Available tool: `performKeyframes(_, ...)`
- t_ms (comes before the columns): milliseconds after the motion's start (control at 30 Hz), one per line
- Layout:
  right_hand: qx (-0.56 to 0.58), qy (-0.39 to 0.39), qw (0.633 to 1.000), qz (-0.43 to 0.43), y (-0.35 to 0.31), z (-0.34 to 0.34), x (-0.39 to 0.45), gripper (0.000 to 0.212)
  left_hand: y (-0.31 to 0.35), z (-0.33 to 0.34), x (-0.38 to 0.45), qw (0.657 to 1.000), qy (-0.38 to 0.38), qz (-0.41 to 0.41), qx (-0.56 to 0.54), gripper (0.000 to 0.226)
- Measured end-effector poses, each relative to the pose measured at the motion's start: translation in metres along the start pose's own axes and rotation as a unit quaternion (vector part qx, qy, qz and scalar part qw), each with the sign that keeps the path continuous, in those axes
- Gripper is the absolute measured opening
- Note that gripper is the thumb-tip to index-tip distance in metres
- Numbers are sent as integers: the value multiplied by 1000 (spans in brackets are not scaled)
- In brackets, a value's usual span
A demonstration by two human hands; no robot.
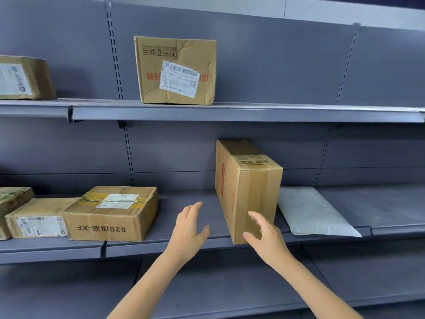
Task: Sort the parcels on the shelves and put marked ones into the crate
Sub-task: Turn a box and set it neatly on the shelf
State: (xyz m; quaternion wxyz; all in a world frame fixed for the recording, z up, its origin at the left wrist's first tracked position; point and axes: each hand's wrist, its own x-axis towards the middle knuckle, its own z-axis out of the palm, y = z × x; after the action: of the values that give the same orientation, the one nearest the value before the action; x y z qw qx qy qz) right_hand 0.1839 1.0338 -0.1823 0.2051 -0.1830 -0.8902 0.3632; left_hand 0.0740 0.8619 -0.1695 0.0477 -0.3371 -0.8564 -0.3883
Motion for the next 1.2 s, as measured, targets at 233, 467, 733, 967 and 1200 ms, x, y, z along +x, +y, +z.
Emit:
performKeyframes(233,18,4,1000,7,22,-4,-2,53,7,25,-5,999,-34,-4,3,58)
performKeyframes(467,25,44,998,30,23,-12,15,49,0,20,25,999,-25,23,-13,58)
performKeyframes(733,18,103,991,82,44,-29,28,35,6,27,43,998,-19,46,-28,59)
performKeyframes(967,47,136,988,64,52,-59,52,35,52,17,90,993,49,105,-10,56)
performKeyframes(1200,120,85,988,38,52,-71,87,65,63,54,92,991,16,33,-132,54)
